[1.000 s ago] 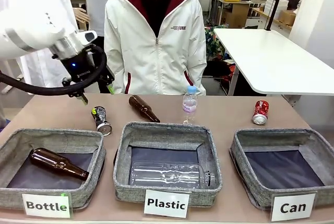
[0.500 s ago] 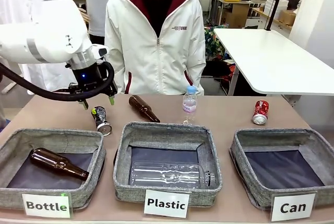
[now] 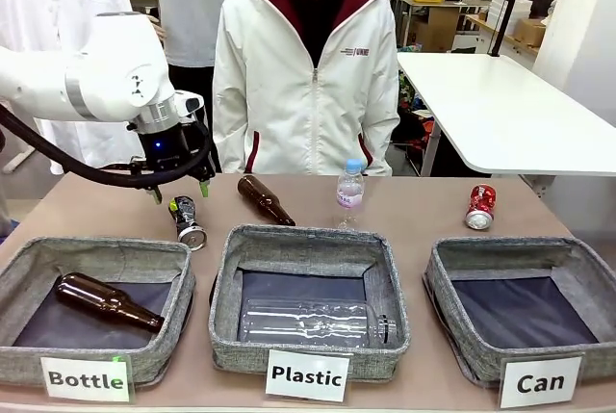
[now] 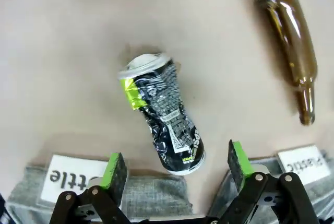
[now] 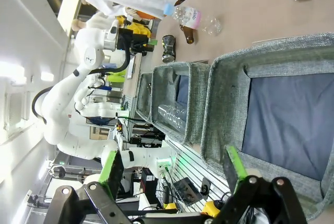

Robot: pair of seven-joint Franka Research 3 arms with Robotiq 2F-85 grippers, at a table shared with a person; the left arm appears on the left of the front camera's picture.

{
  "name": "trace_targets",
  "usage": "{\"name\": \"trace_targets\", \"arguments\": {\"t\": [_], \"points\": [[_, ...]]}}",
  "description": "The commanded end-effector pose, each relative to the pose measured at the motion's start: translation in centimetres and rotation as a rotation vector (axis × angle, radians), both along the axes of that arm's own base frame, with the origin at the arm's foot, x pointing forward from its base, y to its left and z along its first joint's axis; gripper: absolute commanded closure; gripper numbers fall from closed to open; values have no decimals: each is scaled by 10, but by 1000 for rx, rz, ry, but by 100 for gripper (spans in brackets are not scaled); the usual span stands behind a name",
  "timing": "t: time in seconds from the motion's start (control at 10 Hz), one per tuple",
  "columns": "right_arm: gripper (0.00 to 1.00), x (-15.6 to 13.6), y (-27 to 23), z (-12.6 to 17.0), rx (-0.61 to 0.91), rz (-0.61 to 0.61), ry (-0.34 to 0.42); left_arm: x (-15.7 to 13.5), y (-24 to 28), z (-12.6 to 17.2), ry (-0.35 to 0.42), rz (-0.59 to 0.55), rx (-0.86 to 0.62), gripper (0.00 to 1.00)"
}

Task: Sort the can waste into the basket.
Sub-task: Pick up the can waste from the table and place it in the right Fabric basket.

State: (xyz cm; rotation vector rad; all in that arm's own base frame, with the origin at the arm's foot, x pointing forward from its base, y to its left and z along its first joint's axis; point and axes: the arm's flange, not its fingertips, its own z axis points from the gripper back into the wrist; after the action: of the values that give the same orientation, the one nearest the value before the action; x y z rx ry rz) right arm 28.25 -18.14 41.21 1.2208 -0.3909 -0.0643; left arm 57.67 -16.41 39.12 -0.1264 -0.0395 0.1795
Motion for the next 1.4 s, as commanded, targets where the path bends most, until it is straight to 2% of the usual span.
{"name": "trace_targets", "arguments": {"t": [0.0,0.2,0.3,0.4,0.5,0.7,1.0,1.1,1.2,1.3], "points": [[0,2,0,1,13,-1,-36,-5,-9,-3,45,236,-9,0],[0,2,0,1,13,-1,-36,-3,-9,-10,57,313,16,0],[0,2,0,1,13,-1,-36,-2,-9,-13,29,316,37,0],[0,2,0,1,13,-1,-36,1,-10,-19,-1,302,56,0],[0,2,0,1,13,-1,-36,9,-8,-33,3,274,75,0],[0,2,0,1,13,-1,-36,19,-1,-60,55,266,81,0],[0,2,0,1,13,-1,-36,23,-1,-67,37,230,42,0],[0,2,0,1,13,-1,-36,22,-2,-66,32,224,43,59],[0,2,0,1,13,-1,-36,22,-2,-65,32,222,35,58],[0,2,0,1,13,-1,-36,22,-3,-65,39,214,24,100]]}}
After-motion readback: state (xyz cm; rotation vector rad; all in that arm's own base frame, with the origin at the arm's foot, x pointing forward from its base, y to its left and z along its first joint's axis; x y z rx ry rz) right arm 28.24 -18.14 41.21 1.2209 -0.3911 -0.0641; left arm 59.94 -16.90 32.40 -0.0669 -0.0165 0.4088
